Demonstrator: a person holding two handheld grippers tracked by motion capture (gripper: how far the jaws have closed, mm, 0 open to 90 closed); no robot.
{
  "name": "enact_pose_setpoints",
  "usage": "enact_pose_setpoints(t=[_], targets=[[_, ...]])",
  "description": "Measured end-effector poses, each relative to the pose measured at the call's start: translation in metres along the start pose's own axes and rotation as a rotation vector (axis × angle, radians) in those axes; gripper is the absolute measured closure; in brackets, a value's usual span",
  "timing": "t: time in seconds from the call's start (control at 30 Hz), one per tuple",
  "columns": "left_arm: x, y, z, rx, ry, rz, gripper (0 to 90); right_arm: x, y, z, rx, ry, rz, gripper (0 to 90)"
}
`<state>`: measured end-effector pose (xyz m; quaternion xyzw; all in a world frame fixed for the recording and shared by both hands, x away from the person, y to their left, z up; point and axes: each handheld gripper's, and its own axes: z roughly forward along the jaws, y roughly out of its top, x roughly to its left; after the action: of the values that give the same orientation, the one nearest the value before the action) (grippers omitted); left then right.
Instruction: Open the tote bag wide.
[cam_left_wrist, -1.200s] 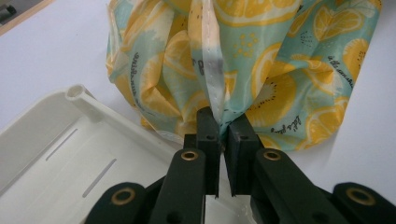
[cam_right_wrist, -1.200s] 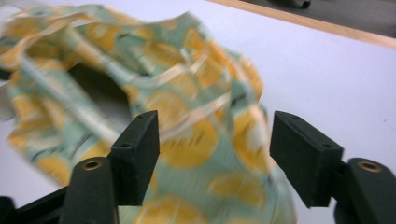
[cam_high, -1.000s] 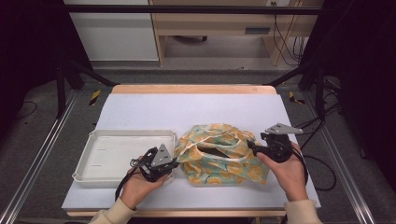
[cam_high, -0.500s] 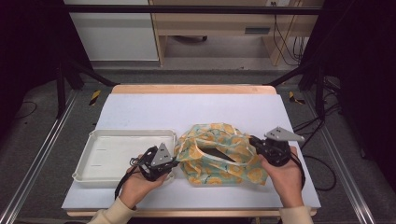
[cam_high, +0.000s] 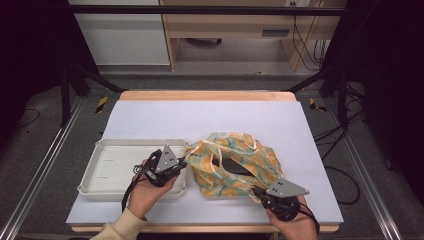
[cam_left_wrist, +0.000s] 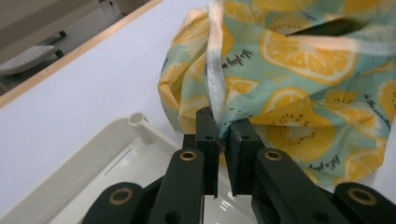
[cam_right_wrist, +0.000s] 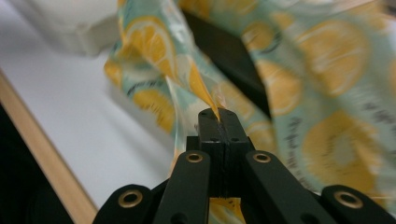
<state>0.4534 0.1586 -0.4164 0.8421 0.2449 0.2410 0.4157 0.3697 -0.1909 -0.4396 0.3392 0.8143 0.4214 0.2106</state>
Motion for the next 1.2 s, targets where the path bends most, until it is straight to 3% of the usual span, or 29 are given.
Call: enact_pose_setpoints(t=[0.17,0.37,0.57,0.7,0.87,1.07,1.2], targets=[[0.003,0.0,-0.005,-0.026,0.01,-0.013,85.0,0.002,-0.009,0.011,0.097,-0.007,-0.038,90.0],[0.008,0.002,-0.01,-0.056,0.025,-0.025,85.3,0.003,-0.01,0.009,0.139,-0.043,-0.103,90.0],[0.015,0.0,-0.015,-0.059,0.038,-0.04,85.7,-0.003,-0.016,0.008,0.181,-0.088,-0.11,90.0],[0.014,-0.001,-0.014,-0.049,0.028,-0.038,85.6,-0.006,-0.016,0.004,0.157,-0.101,-0.088,88.3],[0.01,-0.002,-0.011,-0.03,0.011,-0.023,85.7,-0.006,-0.011,0.002,0.114,-0.085,-0.053,56.6],[0.007,-0.005,-0.008,-0.017,-0.005,-0.019,85.5,-0.009,0.0,-0.009,0.037,-0.081,0.004,28.7],[0.005,-0.006,-0.007,-0.008,-0.007,-0.014,85.5,-0.016,0.018,-0.016,-0.005,-0.074,0.019,23.0]])
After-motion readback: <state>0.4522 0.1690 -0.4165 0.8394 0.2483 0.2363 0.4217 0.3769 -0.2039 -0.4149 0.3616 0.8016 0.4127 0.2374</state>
